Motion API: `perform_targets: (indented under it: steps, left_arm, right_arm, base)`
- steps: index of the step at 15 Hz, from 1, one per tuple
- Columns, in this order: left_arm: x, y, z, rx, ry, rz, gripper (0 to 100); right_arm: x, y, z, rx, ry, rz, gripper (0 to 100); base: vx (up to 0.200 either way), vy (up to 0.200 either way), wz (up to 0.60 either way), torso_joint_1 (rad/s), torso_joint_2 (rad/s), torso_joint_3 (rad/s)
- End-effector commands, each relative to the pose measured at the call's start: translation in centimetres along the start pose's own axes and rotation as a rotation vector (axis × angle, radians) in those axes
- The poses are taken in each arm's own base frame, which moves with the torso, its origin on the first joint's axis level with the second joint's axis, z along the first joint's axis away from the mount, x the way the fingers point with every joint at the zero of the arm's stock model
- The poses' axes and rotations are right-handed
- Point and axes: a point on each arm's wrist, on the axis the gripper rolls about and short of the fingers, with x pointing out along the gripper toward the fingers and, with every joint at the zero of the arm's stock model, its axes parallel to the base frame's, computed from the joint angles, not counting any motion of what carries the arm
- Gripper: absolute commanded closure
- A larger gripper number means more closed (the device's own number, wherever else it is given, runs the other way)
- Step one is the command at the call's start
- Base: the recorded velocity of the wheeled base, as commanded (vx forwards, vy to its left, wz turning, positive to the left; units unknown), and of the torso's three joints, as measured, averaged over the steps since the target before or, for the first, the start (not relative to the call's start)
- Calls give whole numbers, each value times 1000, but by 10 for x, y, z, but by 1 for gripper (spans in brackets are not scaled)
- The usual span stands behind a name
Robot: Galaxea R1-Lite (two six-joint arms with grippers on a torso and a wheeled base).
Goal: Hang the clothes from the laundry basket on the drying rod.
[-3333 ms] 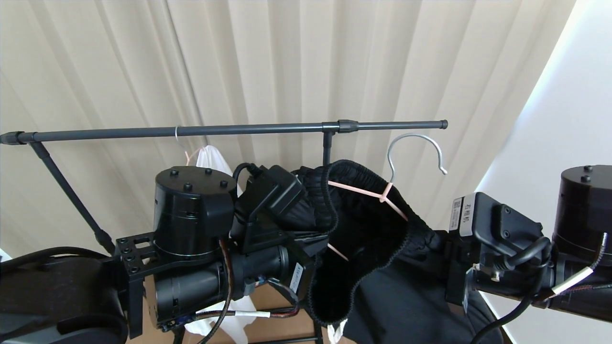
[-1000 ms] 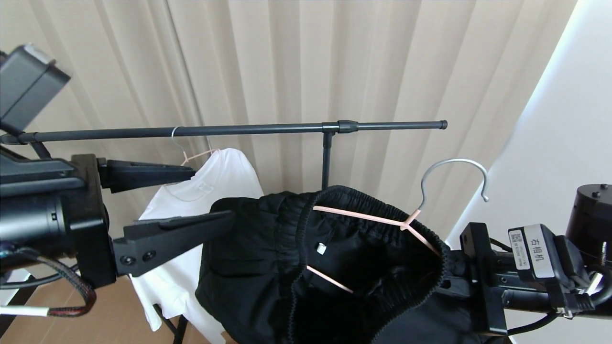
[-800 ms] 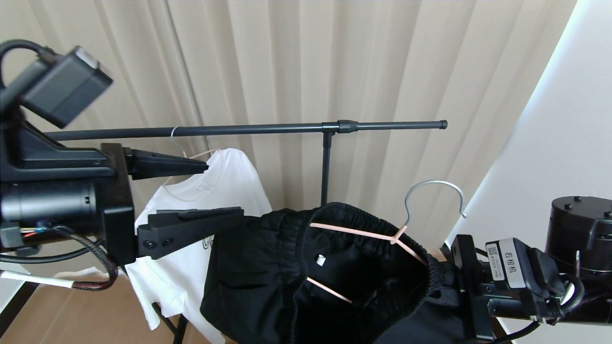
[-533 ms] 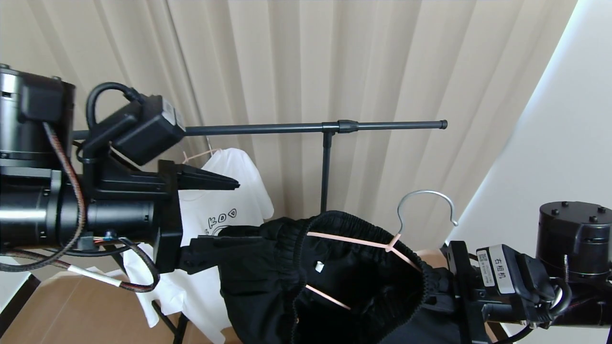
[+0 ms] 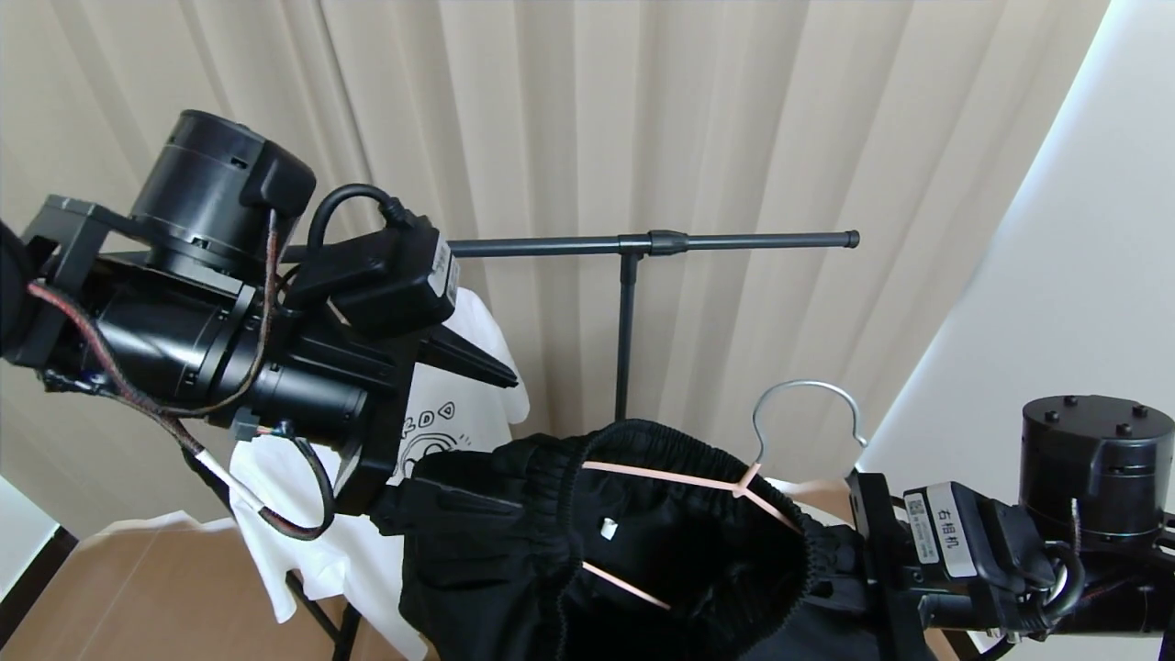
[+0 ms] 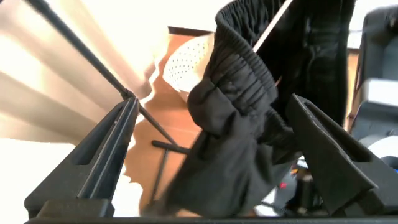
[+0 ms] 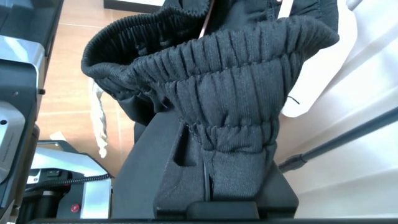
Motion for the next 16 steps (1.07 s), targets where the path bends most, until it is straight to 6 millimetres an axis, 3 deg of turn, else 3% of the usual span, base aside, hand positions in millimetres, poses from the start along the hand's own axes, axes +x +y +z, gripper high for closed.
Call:
perform_targets:
  steps: [1, 3, 7, 16]
  left_arm:
    - [16, 16, 6, 1, -16, -88, 0]
    - [37, 22, -2, -4, -1, -141, 0]
    - [56, 22, -4, -2, 9, -187, 0]
    - [52, 11, -9, 7, 17, -200, 0]
  right_arm:
    - [1, 0, -1, 2, 2, 4, 100]
    - [4, 4, 1, -1, -3, 27, 100]
    - [8, 7, 2, -7, -7, 44, 100]
    - [6, 5, 7, -22, -16, 26, 100]
  base:
    - [0, 0, 0, 0, 0, 0]
    - [0, 0, 0, 0, 0, 0]
    - [0, 0, 0, 0, 0, 0]
    - [0, 0, 0, 0, 0, 0]
